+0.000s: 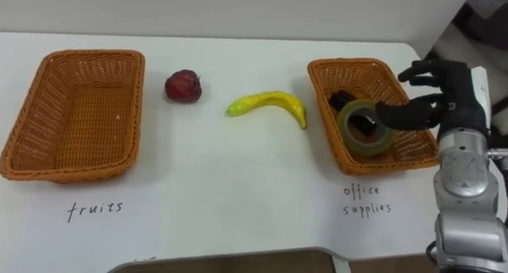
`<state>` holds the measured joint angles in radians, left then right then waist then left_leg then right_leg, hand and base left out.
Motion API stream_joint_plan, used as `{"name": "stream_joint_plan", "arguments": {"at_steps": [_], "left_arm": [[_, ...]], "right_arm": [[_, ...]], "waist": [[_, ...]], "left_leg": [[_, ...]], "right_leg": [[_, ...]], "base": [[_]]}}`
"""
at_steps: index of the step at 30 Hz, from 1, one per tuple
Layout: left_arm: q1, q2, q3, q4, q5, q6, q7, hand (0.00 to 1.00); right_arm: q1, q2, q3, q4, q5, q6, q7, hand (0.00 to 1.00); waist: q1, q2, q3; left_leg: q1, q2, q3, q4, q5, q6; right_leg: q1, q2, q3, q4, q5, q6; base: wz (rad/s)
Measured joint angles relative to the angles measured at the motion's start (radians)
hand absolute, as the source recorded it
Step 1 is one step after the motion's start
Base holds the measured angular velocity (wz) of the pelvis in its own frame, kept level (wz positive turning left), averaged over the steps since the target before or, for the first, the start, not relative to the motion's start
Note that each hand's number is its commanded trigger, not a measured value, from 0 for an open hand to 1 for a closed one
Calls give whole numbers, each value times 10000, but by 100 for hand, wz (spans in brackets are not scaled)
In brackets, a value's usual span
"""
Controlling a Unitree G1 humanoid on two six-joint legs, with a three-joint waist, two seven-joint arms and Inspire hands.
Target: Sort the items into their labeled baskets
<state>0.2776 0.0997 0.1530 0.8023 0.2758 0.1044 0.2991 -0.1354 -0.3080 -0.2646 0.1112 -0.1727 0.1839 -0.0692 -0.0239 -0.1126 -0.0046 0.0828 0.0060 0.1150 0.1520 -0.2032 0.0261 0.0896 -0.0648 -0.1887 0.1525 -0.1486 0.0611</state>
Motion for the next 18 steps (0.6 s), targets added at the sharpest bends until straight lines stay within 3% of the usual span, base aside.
{"name": "stream_joint_plan", "arguments": {"at_steps": [18], "left_arm": [[-3, 0, -11, 0, -9, 0, 0, 0]], "right_arm": [[0, 0, 2, 0, 15, 0, -65, 0]], "waist": [[-5, -77, 47]], "left_leg": [[-6, -2, 14, -24, 0, 0]], "right_leg": [[-17, 5, -9, -2, 0, 0]], "base": [[0]]}}
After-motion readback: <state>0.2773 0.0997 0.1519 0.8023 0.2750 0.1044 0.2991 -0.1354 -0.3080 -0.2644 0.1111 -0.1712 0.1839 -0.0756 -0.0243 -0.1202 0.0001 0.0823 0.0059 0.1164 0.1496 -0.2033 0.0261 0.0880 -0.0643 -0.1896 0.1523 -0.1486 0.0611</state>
